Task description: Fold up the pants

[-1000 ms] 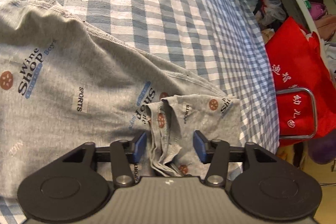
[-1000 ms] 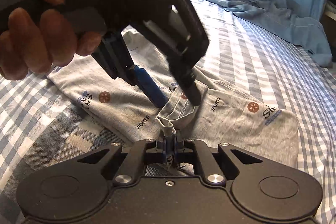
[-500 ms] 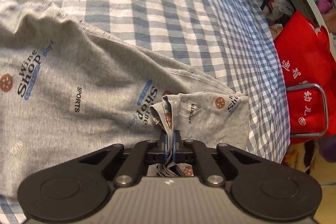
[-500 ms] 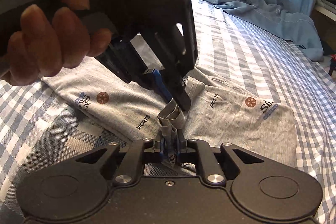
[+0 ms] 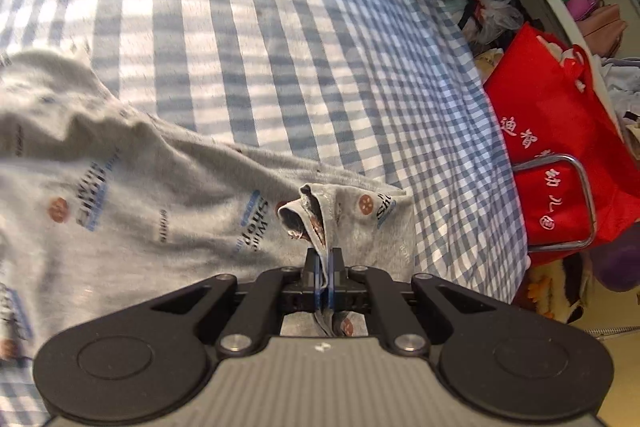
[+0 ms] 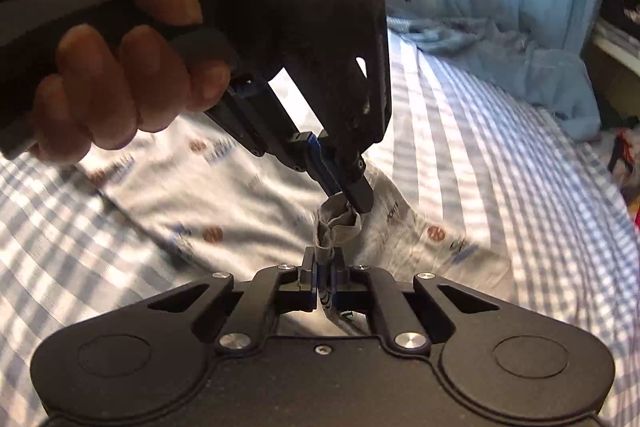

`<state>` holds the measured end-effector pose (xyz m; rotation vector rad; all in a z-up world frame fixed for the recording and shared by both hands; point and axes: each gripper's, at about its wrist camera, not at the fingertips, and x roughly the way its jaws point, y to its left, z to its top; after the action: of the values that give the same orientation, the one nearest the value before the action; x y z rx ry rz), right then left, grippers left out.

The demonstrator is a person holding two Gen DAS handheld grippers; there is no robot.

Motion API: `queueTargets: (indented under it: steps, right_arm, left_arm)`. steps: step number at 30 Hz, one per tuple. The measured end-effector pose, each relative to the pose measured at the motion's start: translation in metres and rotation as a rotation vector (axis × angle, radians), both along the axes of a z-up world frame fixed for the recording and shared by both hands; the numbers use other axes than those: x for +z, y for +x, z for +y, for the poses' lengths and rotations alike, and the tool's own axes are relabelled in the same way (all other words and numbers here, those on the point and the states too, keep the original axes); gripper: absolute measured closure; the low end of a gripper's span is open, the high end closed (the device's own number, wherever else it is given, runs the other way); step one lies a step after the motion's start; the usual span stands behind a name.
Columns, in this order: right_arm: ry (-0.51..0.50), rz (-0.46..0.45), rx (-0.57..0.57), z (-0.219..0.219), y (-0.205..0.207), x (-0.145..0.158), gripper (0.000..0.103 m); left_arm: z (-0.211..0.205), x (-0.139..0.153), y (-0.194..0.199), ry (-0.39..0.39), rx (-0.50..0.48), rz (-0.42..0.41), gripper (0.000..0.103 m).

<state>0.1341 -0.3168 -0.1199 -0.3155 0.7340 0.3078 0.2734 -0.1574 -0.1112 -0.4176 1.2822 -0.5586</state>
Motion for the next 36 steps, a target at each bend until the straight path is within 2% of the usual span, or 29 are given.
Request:
queueTargets:
  steps: [3,8,12,15,17,19,20,21,22,23,24,25,27,29,31,33,35,36]
  right_arm:
    - [0.033,-0.016,0.058,0.021,0.005,0.021,0.098]
    - [0.102,-0.014,0.176,0.074,0.019,0.033,0.098]
    - [0.114,0.043,0.264,0.121,0.034,0.011,0.098]
    - [0.085,0.118,0.299,0.146,0.041,-0.017,0.097]
    - [0.068,0.146,0.312,0.151,0.039,-0.029,0.088]
    - [0.068,0.150,0.309,0.141,0.031,-0.030,0.068]
    - [0.073,0.142,0.295,0.132,0.026,-0.027,0.062]
    - [0.076,0.118,0.263,0.118,0.020,-0.022,0.047]
    - [0.066,0.085,0.221,0.104,0.015,-0.017,0.032]
    - [0.037,0.041,0.158,0.085,0.010,-0.013,0.027]
    - [-0.002,0.005,0.096,0.069,0.008,-0.010,0.021]
    - [-0.050,-0.028,0.029,0.050,0.008,-0.009,0.019]
    - [-0.140,-0.068,-0.102,0.018,0.018,-0.011,0.016]
    - [-0.177,-0.109,-0.192,-0.005,0.039,-0.015,0.015]
    - [-0.161,-0.154,-0.184,-0.016,0.060,-0.023,0.010]
    - [-0.167,-0.169,-0.134,-0.022,0.080,-0.043,0.008]
    - [-0.215,-0.142,-0.115,-0.038,0.098,-0.066,0.010]
    - [-0.212,-0.141,-0.121,-0.051,0.104,-0.075,0.006]
  left_arm:
    - [0.031,0.022,0.001,0.012,-0.010,-0.046,0.101]
    - [0.090,0.040,0.002,0.134,-0.003,-0.106,0.101]
    - [0.128,0.009,0.010,0.224,0.024,-0.061,0.100]
    - [0.145,-0.028,0.012,0.230,0.039,-0.014,0.100]
    - [0.151,-0.043,0.010,0.239,0.045,-0.031,0.095]
    - [0.152,-0.050,0.006,0.284,0.073,-0.024,0.086]
    - [0.150,-0.049,0.003,0.318,0.088,-0.034,0.074]
    - [0.150,-0.045,-0.002,0.353,0.109,-0.048,0.066]
    - [0.147,-0.039,-0.009,0.387,0.139,-0.073,0.046]
    - [0.144,-0.034,-0.015,0.418,0.176,-0.109,0.030]
    - [0.138,-0.029,-0.021,0.446,0.206,-0.143,0.025]
    - [0.130,-0.027,-0.026,0.474,0.217,-0.184,0.020]
    - [0.106,-0.029,-0.027,0.534,0.216,-0.251,0.019]
    - [0.089,-0.039,-0.019,0.610,0.253,-0.262,0.019]
    - [0.083,-0.056,-0.012,0.670,0.309,-0.233,0.018]
    - [0.089,-0.064,-0.013,0.646,0.373,-0.226,0.013]
    - [0.094,-0.065,-0.016,0.636,0.373,-0.229,0.013]
    - [0.095,-0.065,-0.016,0.636,0.375,-0.229,0.013]
